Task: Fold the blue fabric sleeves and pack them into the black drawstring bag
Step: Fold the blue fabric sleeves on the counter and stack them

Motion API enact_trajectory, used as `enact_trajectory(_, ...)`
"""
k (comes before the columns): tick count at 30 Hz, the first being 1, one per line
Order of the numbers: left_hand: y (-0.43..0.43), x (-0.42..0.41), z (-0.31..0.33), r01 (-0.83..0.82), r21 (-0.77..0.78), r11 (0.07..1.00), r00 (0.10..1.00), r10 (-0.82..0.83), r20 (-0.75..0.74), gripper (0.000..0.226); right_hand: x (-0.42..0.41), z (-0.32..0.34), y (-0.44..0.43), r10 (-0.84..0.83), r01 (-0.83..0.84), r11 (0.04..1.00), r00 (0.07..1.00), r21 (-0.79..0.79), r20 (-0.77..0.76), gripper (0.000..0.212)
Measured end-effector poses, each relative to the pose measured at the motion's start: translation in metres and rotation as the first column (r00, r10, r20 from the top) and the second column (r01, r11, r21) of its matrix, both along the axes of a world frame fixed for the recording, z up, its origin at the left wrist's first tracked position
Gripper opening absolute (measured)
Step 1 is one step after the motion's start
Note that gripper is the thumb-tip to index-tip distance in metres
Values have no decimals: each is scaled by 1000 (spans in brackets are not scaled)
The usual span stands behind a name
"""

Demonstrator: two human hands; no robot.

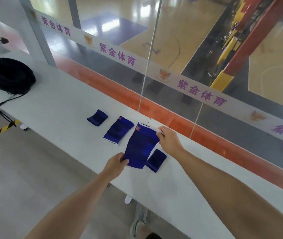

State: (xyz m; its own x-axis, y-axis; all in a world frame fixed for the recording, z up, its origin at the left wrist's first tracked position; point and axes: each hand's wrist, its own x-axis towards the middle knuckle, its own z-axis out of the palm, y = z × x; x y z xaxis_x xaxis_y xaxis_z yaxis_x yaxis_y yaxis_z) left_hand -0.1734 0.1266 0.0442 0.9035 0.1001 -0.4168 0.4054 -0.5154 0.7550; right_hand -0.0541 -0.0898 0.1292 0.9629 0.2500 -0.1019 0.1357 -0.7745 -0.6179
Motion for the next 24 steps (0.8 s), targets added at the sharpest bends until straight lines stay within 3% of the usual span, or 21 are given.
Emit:
enact_trajectory(10,17,78,-45,-99,118,988,972,121,-200,8,105,-117,18,-133,126,991,966,-42,-220,28)
enact_trajectory(17,11,125,-100,-115,289,950,965,176,-195,8,158,-194,33,-196,183,981,932,-71,-305,32)
enact_trajectory(21,13,138,-122,44,481,876,999,-27,-42,15,166,-202,32,-283,268,959,902,-92,-326,22)
enact_trajectory(24,8,146,-125,184,473,862,972,-230,41,17,148,-202,11,-309,264,949,886,-170,-345,29)
